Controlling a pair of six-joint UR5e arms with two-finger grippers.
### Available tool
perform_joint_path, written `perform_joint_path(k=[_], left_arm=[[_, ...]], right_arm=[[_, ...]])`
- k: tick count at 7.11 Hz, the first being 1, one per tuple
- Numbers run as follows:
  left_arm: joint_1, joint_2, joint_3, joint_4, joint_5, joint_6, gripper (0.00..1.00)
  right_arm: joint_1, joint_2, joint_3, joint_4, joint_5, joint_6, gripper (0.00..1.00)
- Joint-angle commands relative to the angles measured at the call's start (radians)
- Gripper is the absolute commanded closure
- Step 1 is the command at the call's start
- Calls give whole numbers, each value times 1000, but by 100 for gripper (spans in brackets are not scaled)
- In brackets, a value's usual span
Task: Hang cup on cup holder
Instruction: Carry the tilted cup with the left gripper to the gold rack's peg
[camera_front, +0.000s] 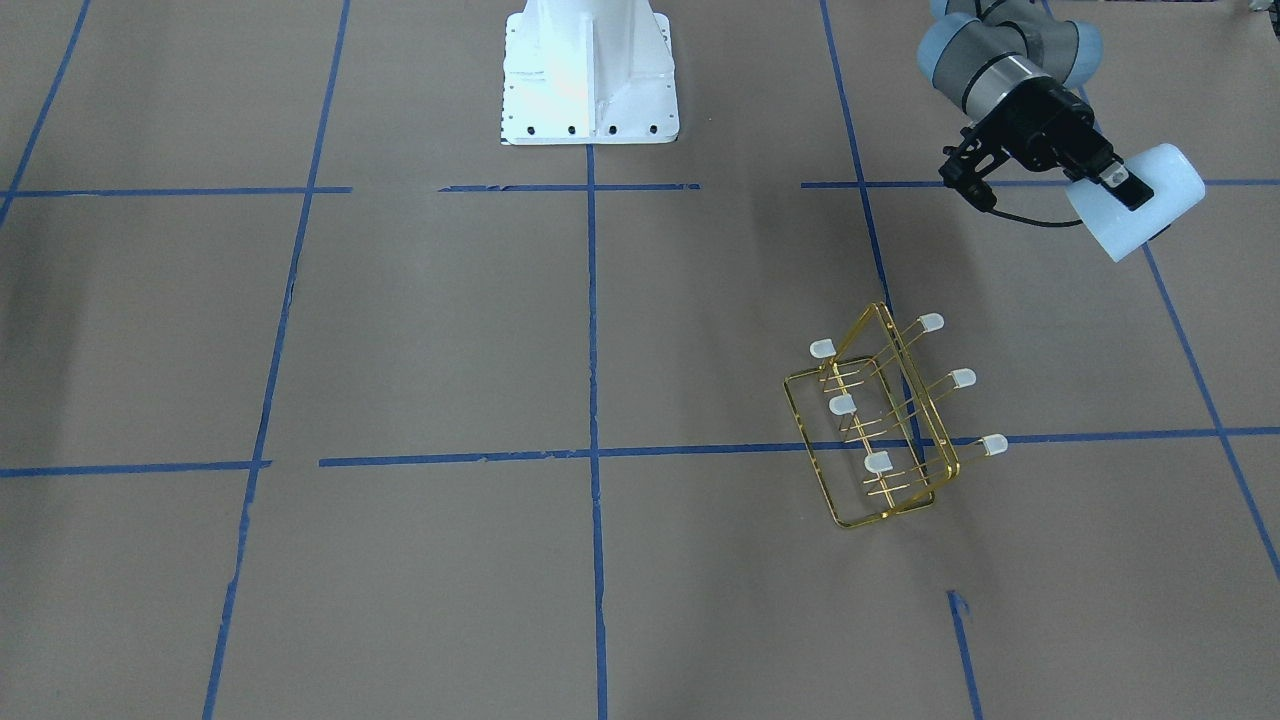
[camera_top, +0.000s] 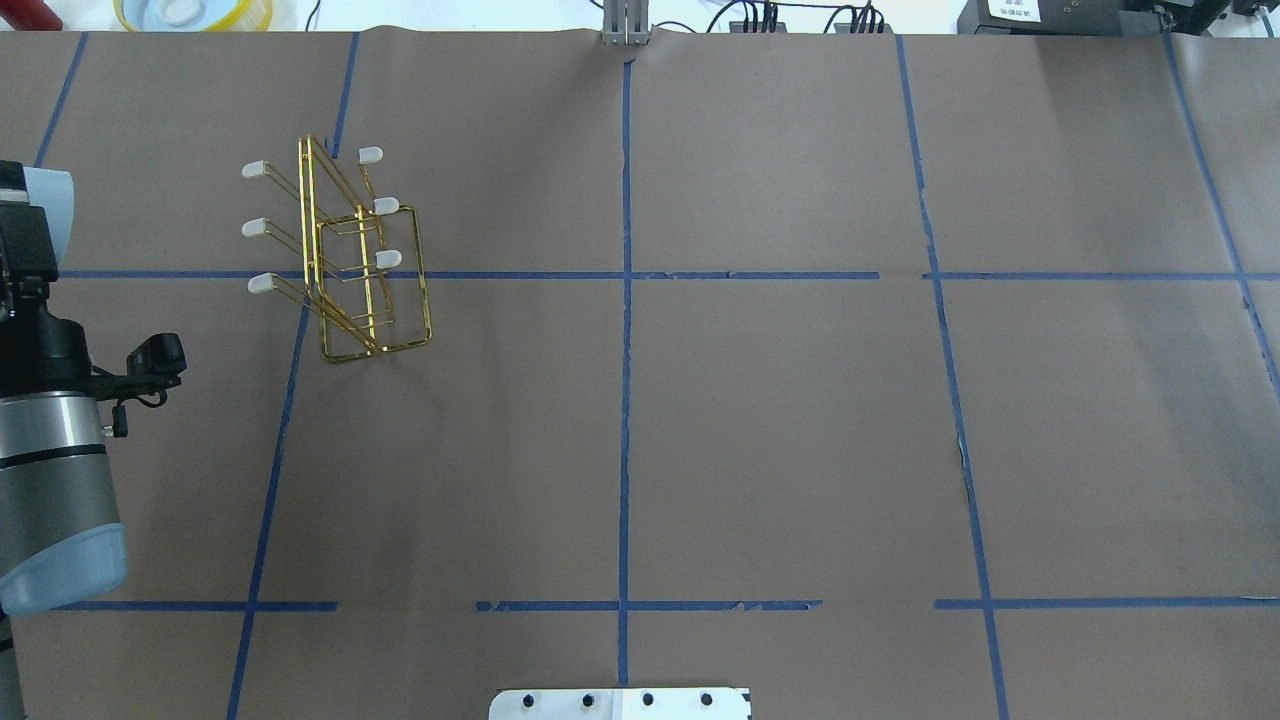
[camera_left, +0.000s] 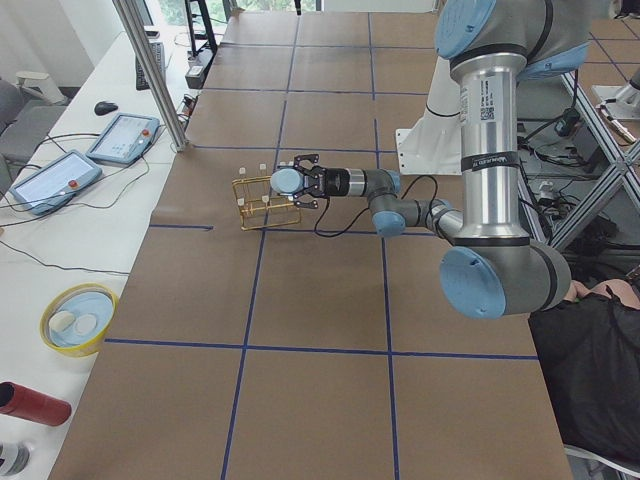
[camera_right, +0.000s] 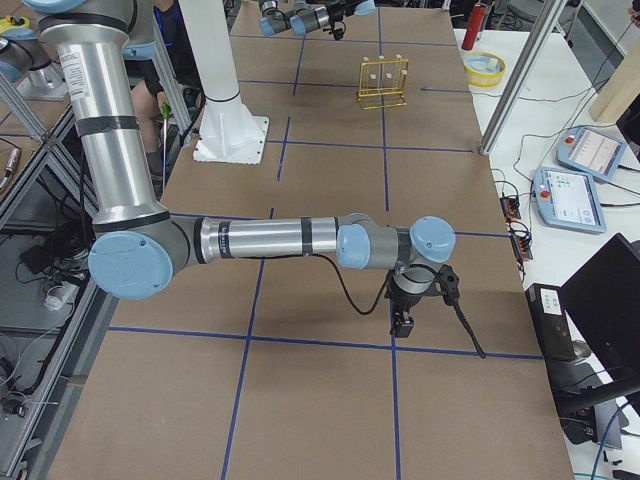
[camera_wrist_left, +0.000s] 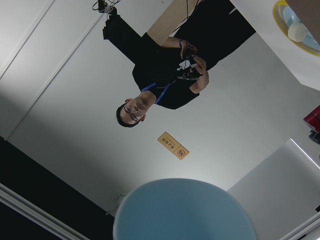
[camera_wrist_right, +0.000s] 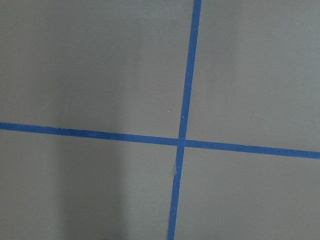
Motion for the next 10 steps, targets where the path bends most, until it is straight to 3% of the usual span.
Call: perform_joint_path(k=[1,5,7,10], left_arm=[[35,-37,19,36,12,-3,100],[39,-79,71,91,-123,-5,100],[42,-70,85,95,-130,-145,100],[37,-13,15,126,-149,-163,100]], right_arm=[[0,0,0,0,0,0,0],[0,0,0,0,0,0,0],[0,0,0,0,0,2,0],[-2,0,1,0,0,0,0]])
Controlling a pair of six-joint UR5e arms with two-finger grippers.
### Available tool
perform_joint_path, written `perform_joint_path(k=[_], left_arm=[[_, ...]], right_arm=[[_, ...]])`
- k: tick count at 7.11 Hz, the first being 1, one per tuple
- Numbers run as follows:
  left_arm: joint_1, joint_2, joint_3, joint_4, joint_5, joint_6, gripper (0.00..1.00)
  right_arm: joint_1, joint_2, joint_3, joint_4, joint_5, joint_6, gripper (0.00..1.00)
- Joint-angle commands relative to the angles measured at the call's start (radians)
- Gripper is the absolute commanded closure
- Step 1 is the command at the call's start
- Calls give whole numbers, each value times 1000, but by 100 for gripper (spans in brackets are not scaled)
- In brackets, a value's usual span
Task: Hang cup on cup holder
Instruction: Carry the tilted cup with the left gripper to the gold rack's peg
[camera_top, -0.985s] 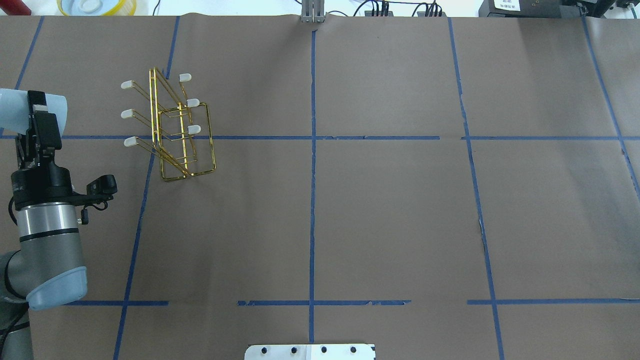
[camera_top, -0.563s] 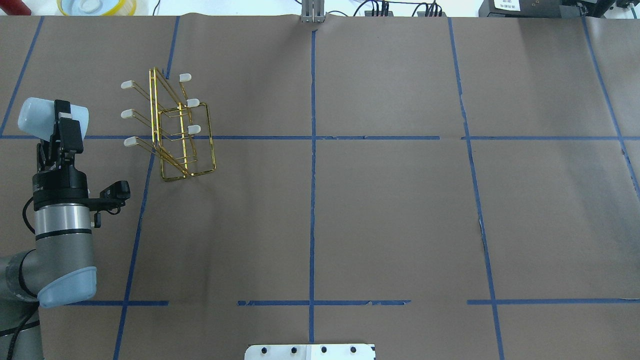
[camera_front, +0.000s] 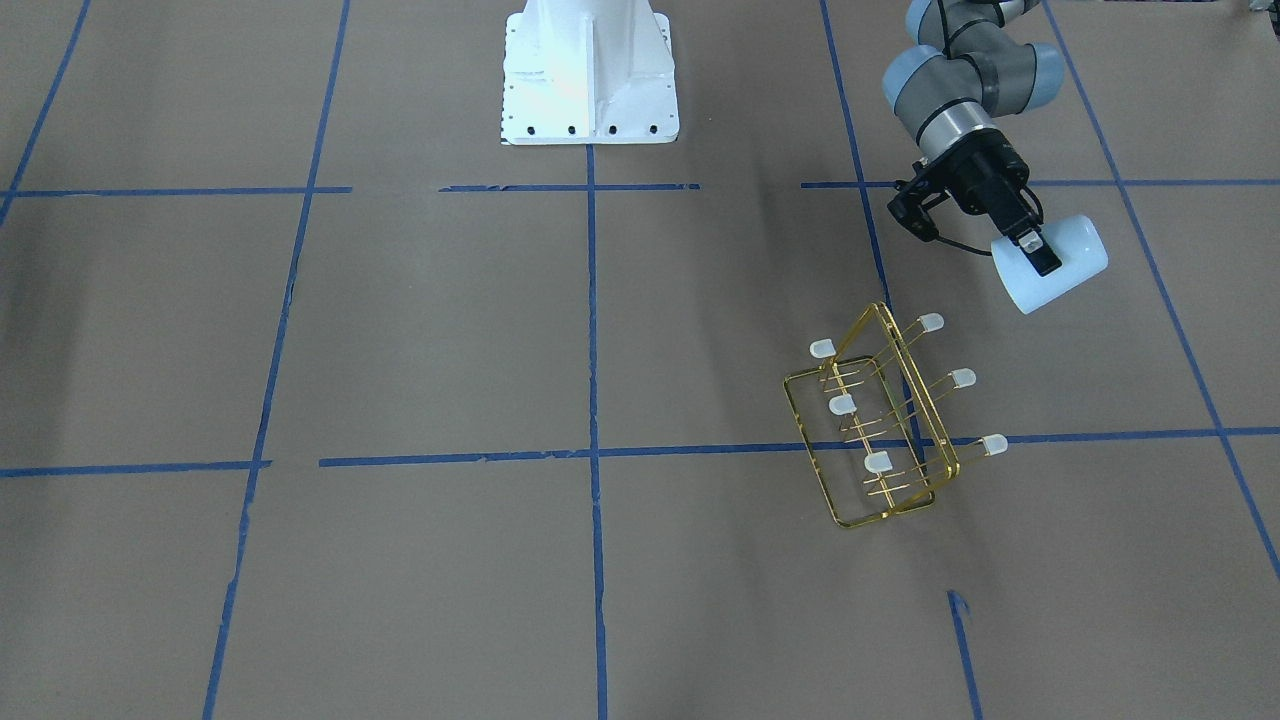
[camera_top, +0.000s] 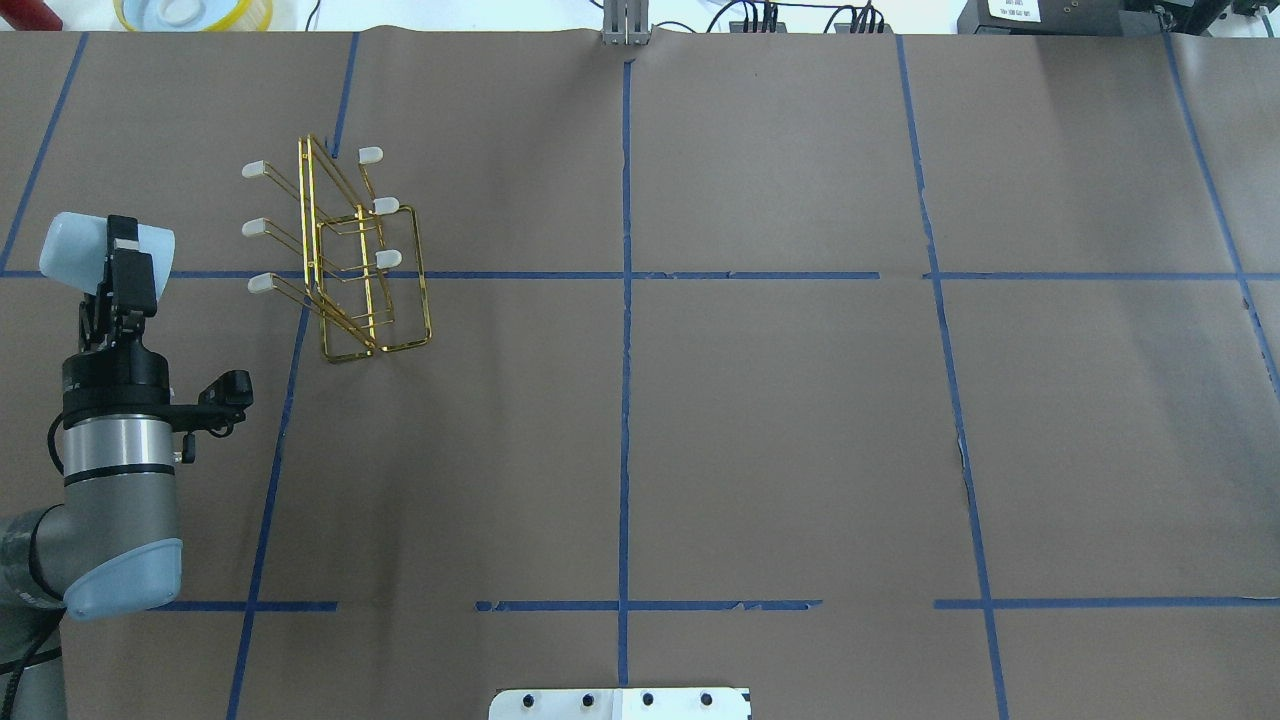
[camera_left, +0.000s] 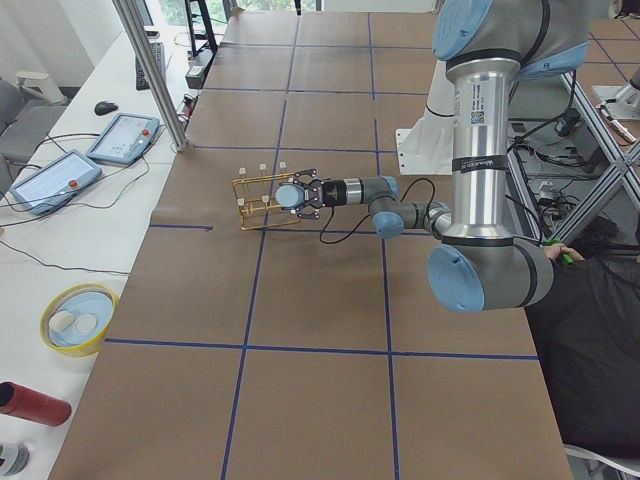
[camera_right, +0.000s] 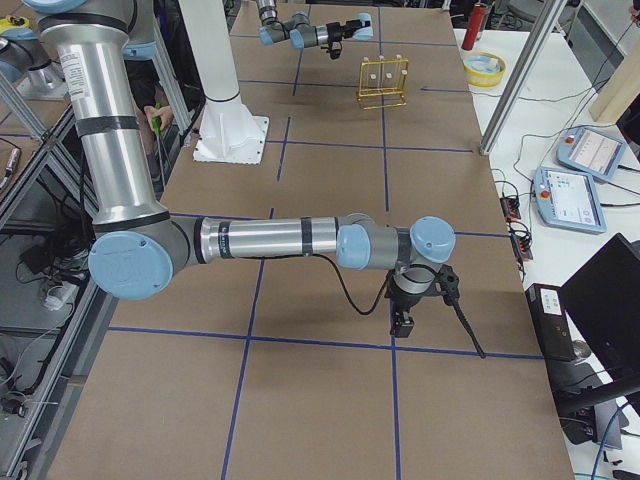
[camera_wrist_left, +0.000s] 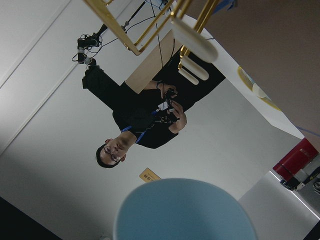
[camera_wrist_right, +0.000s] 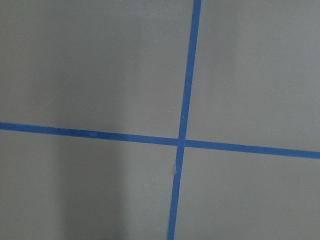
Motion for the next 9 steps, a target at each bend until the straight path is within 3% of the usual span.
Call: perform_joint_path(k=[1,4,9], left_arm=[[-9,20,-65,7,-103,7,100],[-6,-5,-51,-1,-162,149,100],[-8,-140,70,8,-152,200,100]], right_arm=[[0,0,1,0,0,0,0],[0,0,0,0,0,0,0],[0,0,0,0,0,1,0]])
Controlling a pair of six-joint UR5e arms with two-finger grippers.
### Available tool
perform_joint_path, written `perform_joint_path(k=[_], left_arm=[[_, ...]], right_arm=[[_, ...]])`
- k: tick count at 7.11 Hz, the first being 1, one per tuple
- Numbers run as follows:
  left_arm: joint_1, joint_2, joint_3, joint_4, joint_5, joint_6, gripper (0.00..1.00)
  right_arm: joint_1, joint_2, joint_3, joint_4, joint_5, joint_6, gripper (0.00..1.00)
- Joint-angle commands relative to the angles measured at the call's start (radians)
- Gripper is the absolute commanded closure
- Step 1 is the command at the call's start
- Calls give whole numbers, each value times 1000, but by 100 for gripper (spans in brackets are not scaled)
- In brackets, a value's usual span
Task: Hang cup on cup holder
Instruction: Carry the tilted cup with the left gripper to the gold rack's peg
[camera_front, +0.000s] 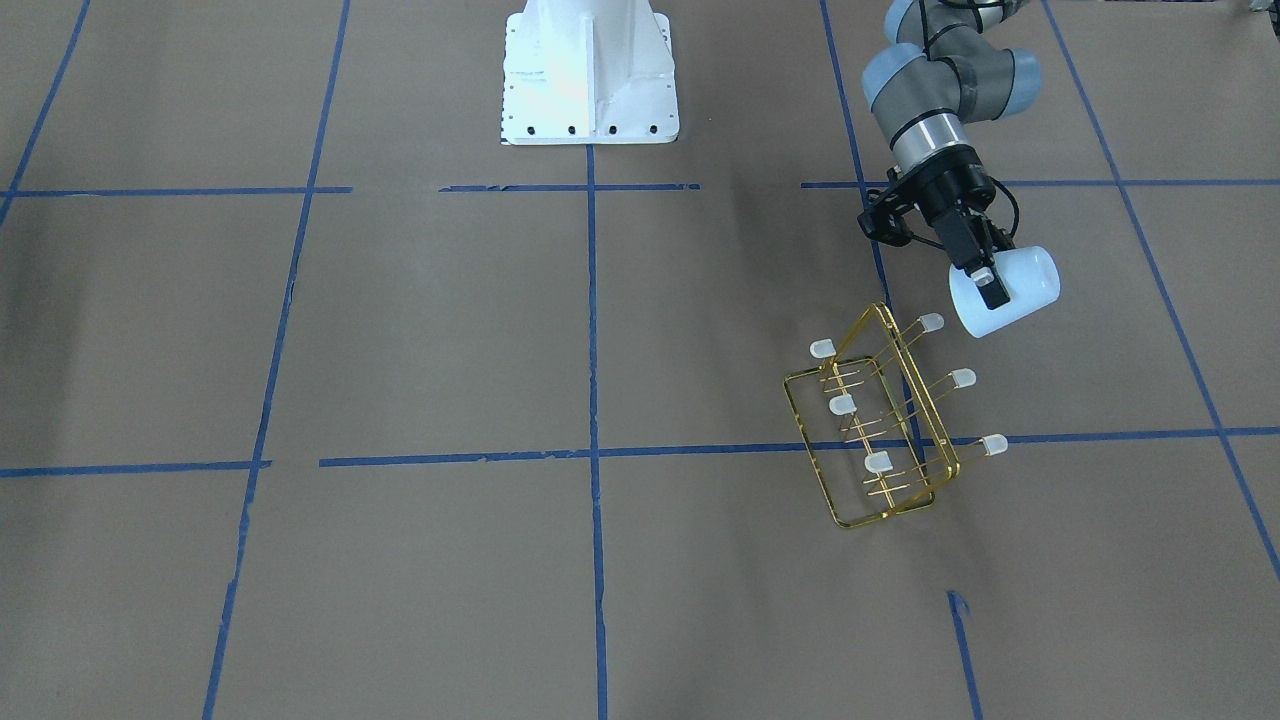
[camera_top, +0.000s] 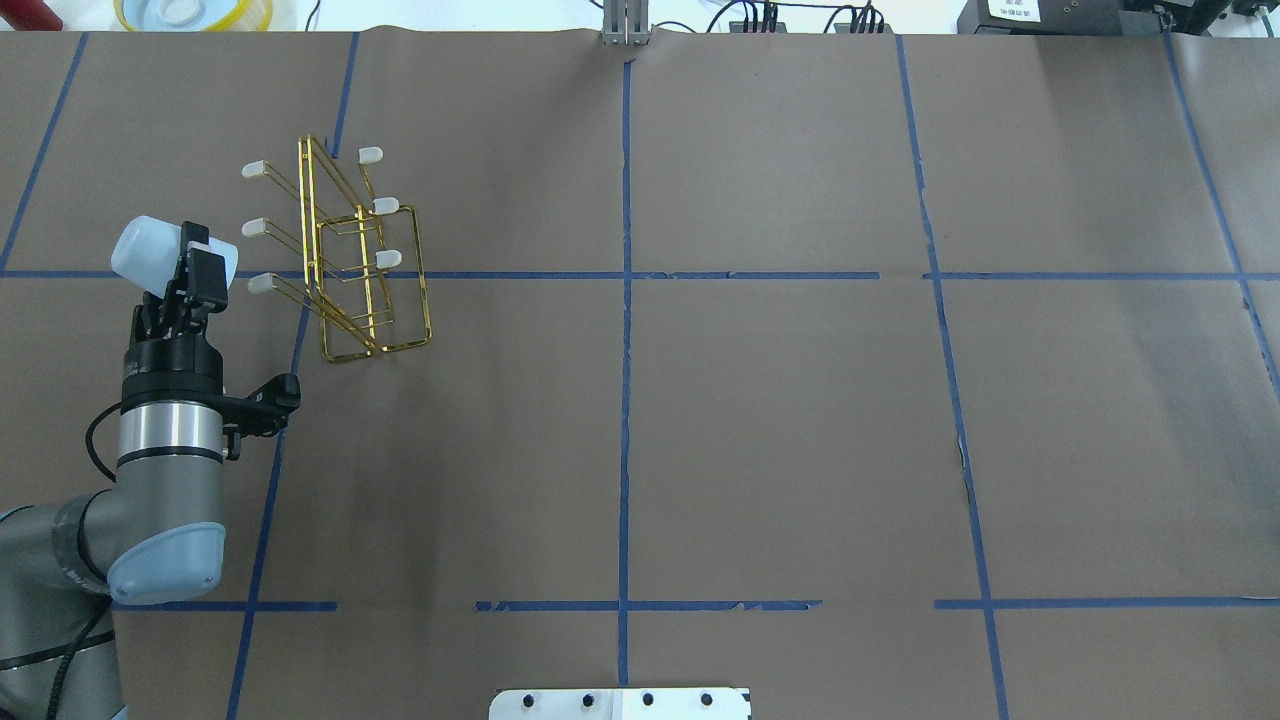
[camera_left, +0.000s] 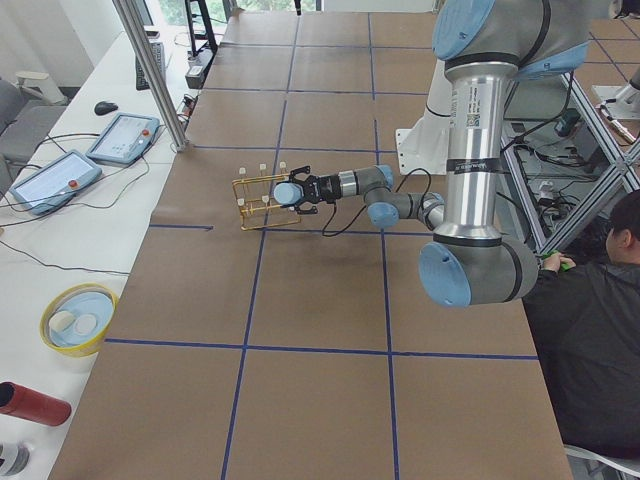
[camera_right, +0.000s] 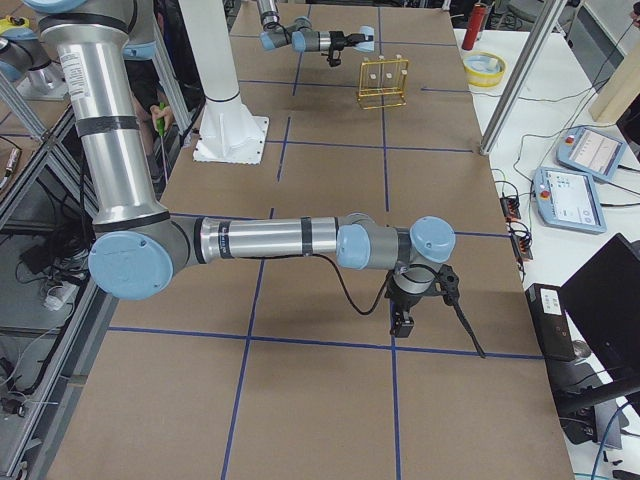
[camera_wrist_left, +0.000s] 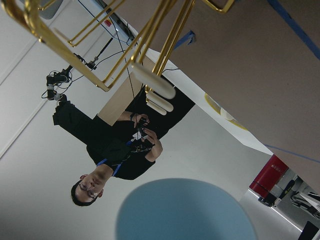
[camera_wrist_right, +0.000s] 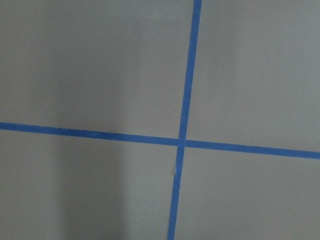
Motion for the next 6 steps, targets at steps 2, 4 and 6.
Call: perform_joint_path(k=[2,4,6], left_arm=[[1,-49,48,2,20,29,100],[1,-92,96,3,28,30,99],[3,-110,128,3,28,32,98]], right_arm=[[0,0,0,-1,0,0,0],[-1,0,0,-1,0,0,0],[0,0,0,-1,0,0,0]])
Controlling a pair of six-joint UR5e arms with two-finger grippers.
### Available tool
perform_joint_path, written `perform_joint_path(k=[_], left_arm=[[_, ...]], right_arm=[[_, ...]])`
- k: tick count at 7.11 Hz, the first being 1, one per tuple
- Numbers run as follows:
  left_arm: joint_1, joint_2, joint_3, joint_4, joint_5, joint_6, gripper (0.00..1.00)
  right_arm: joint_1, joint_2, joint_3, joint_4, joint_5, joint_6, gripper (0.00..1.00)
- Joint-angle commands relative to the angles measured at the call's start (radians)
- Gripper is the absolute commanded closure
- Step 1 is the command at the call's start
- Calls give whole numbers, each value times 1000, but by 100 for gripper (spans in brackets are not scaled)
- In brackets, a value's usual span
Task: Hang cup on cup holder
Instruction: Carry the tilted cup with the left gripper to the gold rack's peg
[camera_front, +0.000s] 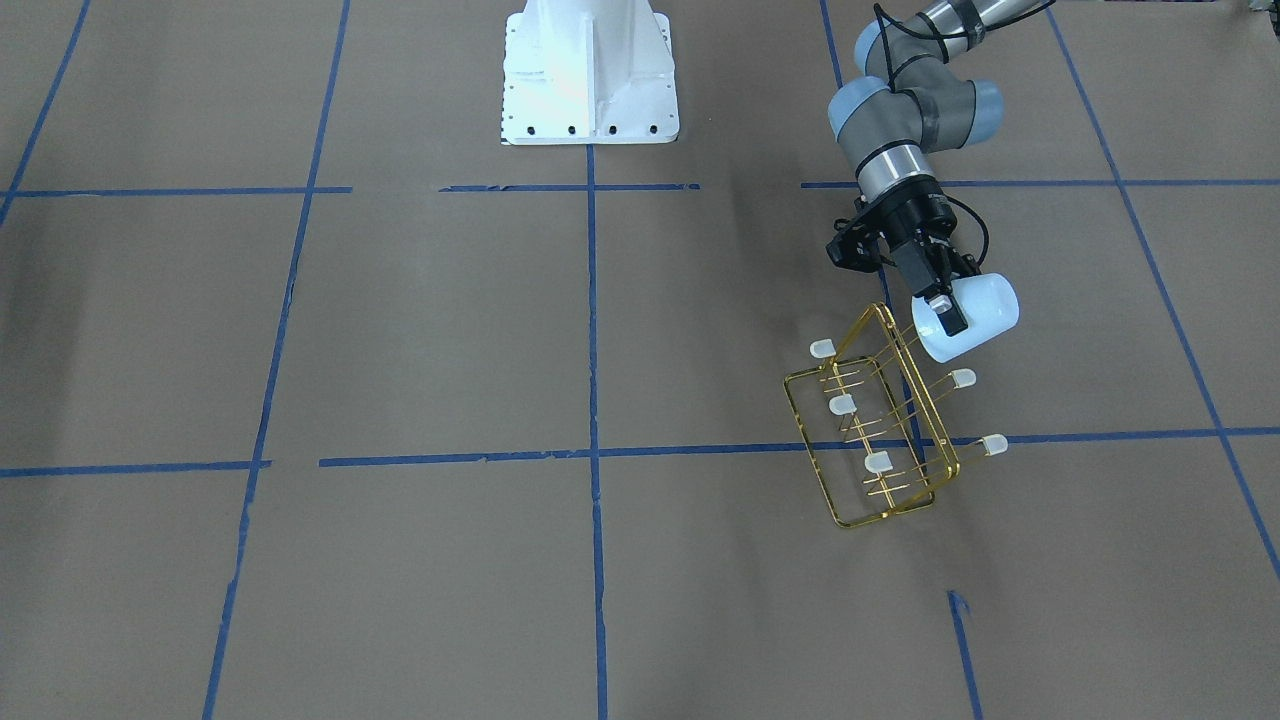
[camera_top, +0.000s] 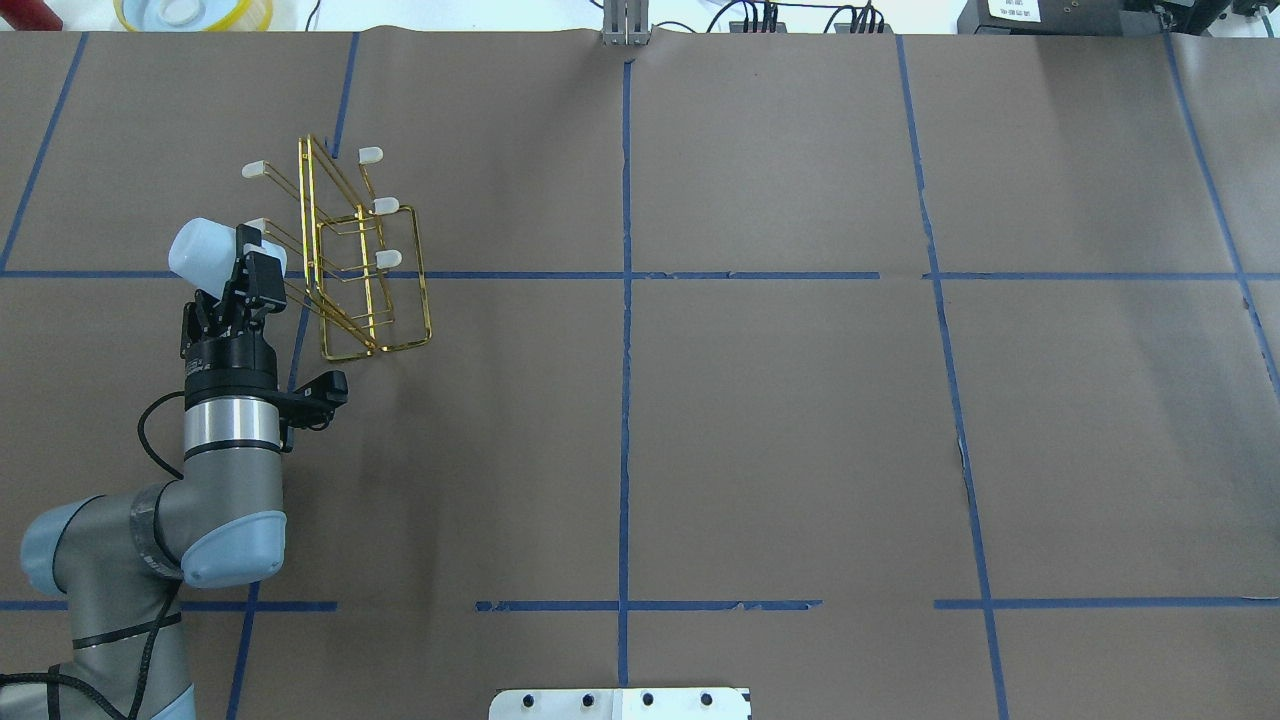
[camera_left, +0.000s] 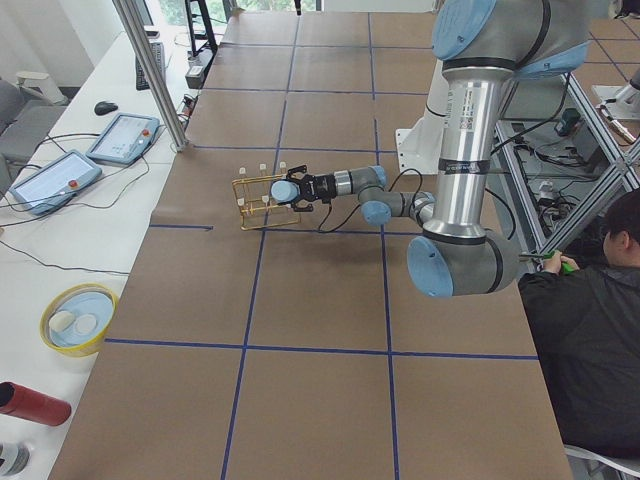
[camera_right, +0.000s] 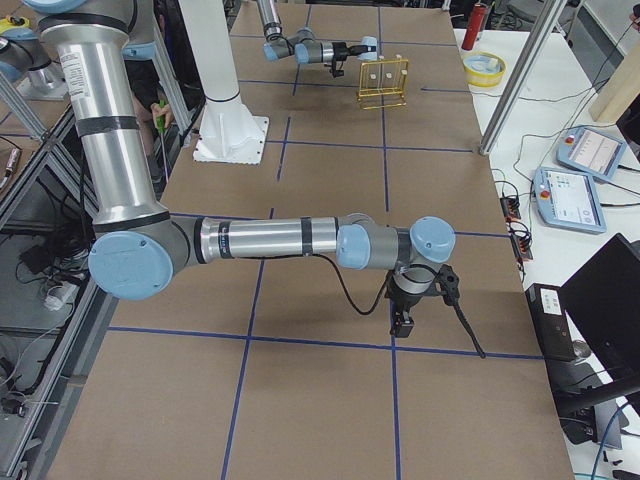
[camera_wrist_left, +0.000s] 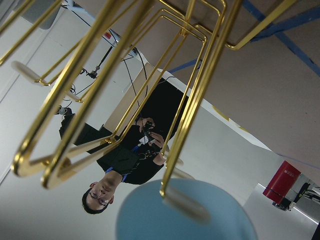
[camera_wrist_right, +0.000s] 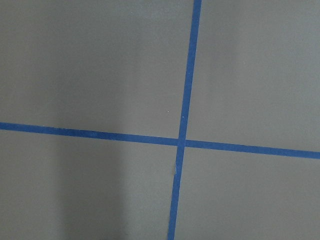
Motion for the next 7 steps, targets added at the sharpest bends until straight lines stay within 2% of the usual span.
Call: perform_joint_path(k=[1,2,3,4,5,7], left_arm=[[1,-12,20,0,2,1,98],[1,-15,22,0,1,1,97],[1,-17,22,0,1,0,80],[1,-15,22,-1,1,0,37],[1,-14,20,-3,1,-3,0],[1,-12,16,-5,1,-3,0]], right_arm=[[0,0,0,0,0,1,0],[0,0,2,0,0,-1,0],[0,0,0,0,0,-1,0],[0,0,2,0,0,1,0],[0,0,0,0,0,-1,0],[0,0,0,0,0,1,0]])
